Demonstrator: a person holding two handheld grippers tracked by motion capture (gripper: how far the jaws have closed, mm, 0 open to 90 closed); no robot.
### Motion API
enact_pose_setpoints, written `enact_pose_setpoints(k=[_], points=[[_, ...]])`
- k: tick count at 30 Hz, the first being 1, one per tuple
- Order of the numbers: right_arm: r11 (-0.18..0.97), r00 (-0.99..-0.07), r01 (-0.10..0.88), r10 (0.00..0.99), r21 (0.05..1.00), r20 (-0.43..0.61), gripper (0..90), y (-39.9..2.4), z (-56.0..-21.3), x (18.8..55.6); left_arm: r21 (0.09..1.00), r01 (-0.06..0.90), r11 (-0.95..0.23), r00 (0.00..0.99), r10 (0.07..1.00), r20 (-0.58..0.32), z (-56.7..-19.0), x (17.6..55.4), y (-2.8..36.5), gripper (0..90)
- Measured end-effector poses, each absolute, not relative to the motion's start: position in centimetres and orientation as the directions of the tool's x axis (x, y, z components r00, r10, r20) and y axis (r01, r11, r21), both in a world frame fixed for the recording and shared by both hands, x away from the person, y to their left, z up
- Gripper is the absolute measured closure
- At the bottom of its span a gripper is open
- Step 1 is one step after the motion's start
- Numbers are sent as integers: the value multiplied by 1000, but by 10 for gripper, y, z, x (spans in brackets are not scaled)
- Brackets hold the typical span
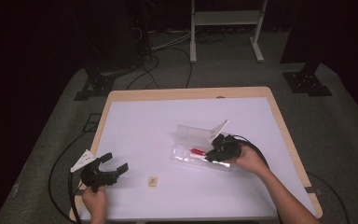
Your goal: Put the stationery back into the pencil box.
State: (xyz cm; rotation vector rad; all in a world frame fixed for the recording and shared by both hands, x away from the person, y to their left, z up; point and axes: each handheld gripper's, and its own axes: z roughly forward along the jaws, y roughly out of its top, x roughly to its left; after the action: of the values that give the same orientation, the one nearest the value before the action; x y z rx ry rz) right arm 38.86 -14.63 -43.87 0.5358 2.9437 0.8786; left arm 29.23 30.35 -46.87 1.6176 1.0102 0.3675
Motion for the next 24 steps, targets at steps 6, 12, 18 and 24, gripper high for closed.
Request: enact_pose_setpoints(k=[6,12,18,24], points=[[785,-939,325,336,527,79,772,-145,-441,389,910,414,4,583,767,-269,-469,292,303,1],[788,-939,323,334,523,77,771,-144,-443,389,910,414,5,583,766,-269,-469,292,304,1],[785,-936,333,340,522,86,758,-145,-443,390,910,414,7,583,766,-271,-469,292,304,1],[773,-936,330,341,542,84,720,-147,-439,390,910,415,5,583,766,-270,-469,292,304,1]])
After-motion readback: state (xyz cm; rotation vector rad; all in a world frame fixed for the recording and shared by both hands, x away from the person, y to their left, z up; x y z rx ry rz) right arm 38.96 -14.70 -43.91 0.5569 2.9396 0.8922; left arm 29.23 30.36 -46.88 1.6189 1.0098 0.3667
